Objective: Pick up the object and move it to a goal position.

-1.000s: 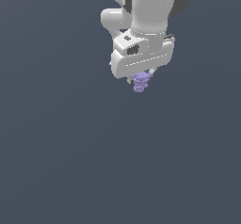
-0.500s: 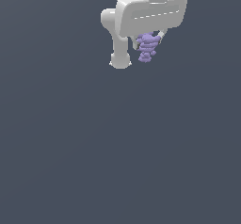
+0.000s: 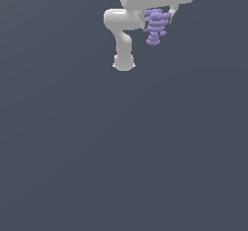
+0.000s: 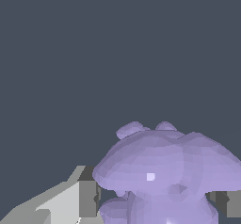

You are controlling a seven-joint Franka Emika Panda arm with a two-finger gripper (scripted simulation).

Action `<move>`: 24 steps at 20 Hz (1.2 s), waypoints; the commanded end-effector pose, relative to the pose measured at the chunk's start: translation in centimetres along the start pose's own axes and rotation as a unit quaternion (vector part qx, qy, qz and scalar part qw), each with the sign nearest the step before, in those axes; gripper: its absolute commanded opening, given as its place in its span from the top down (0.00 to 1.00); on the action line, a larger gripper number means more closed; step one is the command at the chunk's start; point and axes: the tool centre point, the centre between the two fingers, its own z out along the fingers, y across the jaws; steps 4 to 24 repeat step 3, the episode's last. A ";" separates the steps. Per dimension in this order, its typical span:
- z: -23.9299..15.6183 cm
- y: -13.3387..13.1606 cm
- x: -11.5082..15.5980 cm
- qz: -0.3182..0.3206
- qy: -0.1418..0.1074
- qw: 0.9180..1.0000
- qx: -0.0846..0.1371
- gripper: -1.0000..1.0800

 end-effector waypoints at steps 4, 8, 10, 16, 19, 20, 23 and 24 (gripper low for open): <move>-0.6 -0.2 -0.2 0.000 -0.001 1.000 0.000 1.00; -0.6 -0.2 -0.2 0.000 -0.001 1.000 0.000 1.00; -0.6 -0.2 -0.2 0.000 -0.001 1.000 0.000 1.00; -0.6 -0.2 -0.2 0.000 -0.001 1.000 0.000 1.00; -0.6 -0.2 -0.2 0.000 -0.001 1.000 0.000 1.00; -0.6 -0.2 -0.2 0.000 -0.001 1.000 0.000 1.00; -0.6 -0.2 -0.2 0.000 -0.001 1.000 0.000 1.00; -0.6 -0.2 -0.2 0.000 -0.001 1.000 0.000 1.00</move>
